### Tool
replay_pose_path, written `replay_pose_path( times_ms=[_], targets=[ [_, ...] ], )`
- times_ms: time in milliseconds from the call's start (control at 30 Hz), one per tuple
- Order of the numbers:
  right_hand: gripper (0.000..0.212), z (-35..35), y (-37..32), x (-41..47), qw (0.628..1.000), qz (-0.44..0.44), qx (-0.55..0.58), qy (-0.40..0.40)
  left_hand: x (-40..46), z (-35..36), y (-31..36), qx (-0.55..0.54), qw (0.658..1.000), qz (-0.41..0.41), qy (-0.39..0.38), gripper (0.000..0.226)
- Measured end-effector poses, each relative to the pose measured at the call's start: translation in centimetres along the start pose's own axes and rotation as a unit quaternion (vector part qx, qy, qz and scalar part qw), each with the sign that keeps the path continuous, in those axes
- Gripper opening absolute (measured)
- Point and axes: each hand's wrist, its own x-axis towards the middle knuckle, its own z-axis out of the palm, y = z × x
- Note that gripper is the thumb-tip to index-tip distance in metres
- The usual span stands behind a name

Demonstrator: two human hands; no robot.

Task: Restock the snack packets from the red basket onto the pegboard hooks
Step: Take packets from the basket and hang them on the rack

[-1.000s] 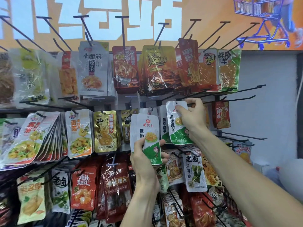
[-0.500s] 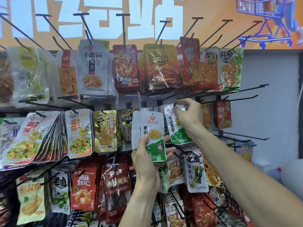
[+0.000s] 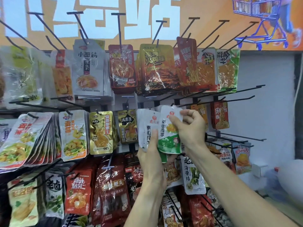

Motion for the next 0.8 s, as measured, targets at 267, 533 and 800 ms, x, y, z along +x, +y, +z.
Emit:
replay_pose_path(
  times_ms=[267, 533, 800],
  targets=[
    [0.032, -0.1, -0.6, 2.9, 0.996, -0.057, -0.066, -0.005, 0.5, -0.8, 0.4, -0.002, 0.997, 0.064, 0.038, 0.039],
    [0.034, -0.8, -0.8, 3.2, 0.99, -0.067, -0.121, -0.025, 0.3, -1.1, 0.8, -0.015, 0.996, 0.077, 0.03, 0.043],
    [0.035, -0.5, -1.0, 3.3, 0.986, -0.068, -0.155, -0.01, -0.2, -1.1, 1.2, -0.031, 0.996, 0.075, 0.035, 0.051]
  ],
)
